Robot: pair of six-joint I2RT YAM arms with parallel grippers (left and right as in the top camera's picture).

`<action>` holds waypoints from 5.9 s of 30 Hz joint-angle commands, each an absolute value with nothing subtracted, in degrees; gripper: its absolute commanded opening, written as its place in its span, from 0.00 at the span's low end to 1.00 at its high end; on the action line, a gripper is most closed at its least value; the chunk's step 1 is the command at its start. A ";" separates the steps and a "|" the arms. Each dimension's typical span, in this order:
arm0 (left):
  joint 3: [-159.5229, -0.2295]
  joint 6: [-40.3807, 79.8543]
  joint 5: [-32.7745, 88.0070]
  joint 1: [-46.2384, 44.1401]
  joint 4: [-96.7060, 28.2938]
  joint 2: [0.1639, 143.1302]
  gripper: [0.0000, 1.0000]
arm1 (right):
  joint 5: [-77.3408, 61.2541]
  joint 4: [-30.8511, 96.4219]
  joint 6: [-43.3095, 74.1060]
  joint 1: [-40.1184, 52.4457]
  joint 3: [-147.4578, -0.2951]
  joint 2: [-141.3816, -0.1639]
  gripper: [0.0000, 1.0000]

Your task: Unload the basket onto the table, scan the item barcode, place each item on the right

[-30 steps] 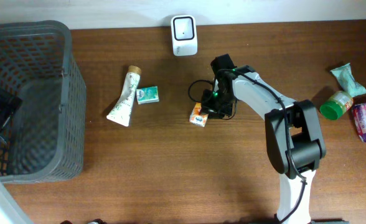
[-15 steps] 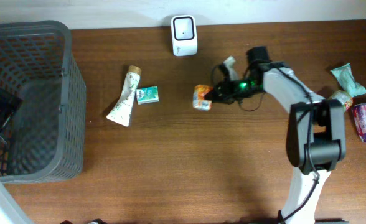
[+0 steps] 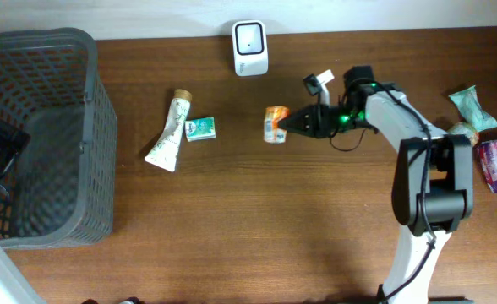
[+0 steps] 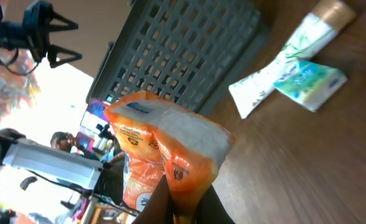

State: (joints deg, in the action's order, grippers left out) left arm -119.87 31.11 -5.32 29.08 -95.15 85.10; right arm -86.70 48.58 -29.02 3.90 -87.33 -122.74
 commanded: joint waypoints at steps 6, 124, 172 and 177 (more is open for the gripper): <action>-119.98 31.24 -5.32 29.41 -95.26 85.08 0.99 | -88.92 47.97 -30.02 4.91 -88.18 -122.98 0.04; -119.98 31.24 -5.32 29.41 -95.26 85.08 0.99 | -13.45 50.50 59.35 27.55 -117.86 -135.24 0.40; -119.98 31.24 -5.32 29.41 -95.26 85.08 0.99 | -88.95 63.72 -50.04 1.76 -95.48 -132.46 0.04; -119.98 31.27 -5.32 29.41 -95.26 85.08 0.99 | -88.95 63.68 -49.01 1.76 -95.61 -132.46 0.04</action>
